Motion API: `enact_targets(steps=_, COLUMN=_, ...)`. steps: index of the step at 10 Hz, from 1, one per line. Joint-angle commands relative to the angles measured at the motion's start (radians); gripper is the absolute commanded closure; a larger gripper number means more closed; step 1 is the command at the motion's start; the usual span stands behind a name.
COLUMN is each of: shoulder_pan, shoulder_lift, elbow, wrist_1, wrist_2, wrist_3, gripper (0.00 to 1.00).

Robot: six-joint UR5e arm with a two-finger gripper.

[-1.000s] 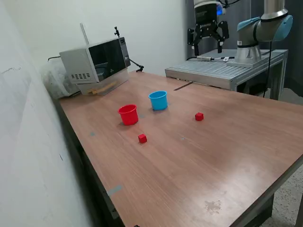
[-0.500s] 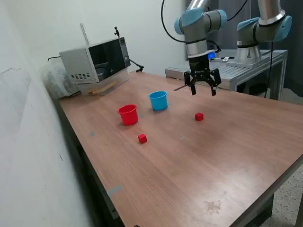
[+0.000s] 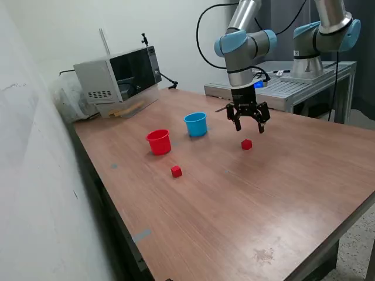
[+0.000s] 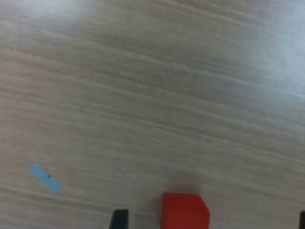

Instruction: Place red objects in the red bin, and blue objects in the blue bin.

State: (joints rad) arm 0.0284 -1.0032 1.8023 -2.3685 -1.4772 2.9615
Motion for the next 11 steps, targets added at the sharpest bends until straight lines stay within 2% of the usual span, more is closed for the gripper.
enact_targets(steps=1, shoulder_pan=0.001, shoulder_lift=0.032, elbow=-0.004, wrist_1=-0.020, wrist_2=0.000, wrist_3=0.002, gripper=0.00)
enact_targets(steps=9, shoulder_pan=0.002, shoulder_lift=0.089, elbow=-0.055, wrist_1=-0.021, wrist_2=0.000, wrist_3=0.002, gripper=0.00)
enact_targets(steps=10, shoulder_pan=0.001, shoulder_lift=0.089, elbow=-0.054, wrist_1=-0.021, wrist_2=0.000, wrist_3=0.002, gripper=1.00)
enact_targets(steps=11, shoulder_pan=0.001, shoulder_lift=0.089, elbow=-0.054, wrist_1=-0.023, wrist_2=-0.002, wrist_3=0.002, gripper=1.00)
